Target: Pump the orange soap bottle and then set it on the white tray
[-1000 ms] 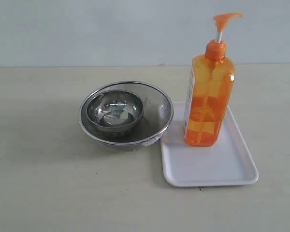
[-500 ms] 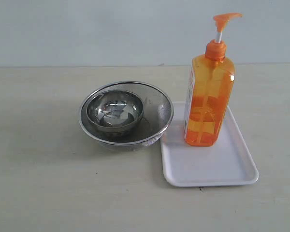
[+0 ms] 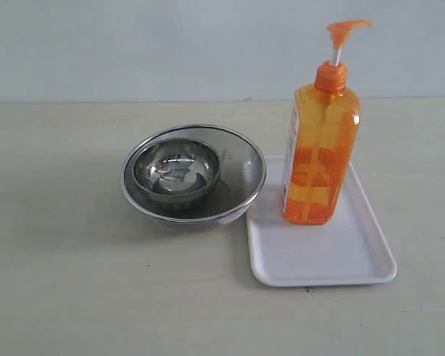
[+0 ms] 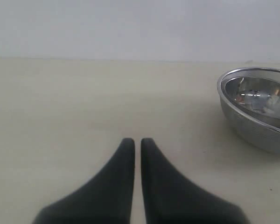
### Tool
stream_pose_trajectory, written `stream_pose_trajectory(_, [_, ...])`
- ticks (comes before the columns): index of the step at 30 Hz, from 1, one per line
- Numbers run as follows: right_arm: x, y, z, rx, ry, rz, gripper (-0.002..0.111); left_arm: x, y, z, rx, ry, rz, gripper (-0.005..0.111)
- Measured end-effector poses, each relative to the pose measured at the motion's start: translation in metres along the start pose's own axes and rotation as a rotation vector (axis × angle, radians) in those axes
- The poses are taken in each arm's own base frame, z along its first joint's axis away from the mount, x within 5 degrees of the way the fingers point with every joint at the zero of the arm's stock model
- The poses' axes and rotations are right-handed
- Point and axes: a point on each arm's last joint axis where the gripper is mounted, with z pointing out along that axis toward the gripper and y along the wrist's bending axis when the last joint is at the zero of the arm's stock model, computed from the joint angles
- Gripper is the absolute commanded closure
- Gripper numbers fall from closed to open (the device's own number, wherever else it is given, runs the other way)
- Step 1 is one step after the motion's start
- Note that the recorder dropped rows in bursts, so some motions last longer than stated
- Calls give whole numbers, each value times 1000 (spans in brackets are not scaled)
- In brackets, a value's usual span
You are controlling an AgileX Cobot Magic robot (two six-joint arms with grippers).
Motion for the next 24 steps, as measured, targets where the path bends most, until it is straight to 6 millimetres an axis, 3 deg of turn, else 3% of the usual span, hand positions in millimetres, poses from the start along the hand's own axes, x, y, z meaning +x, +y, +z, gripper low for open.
stream_pose_trajectory(8, [2,0,2,-1,6,61,108,0,0,0,0,0,0,102])
stream_pose_trajectory(24, [54,13,35,-30,85,78,108,0,0,0,0,0,0,102])
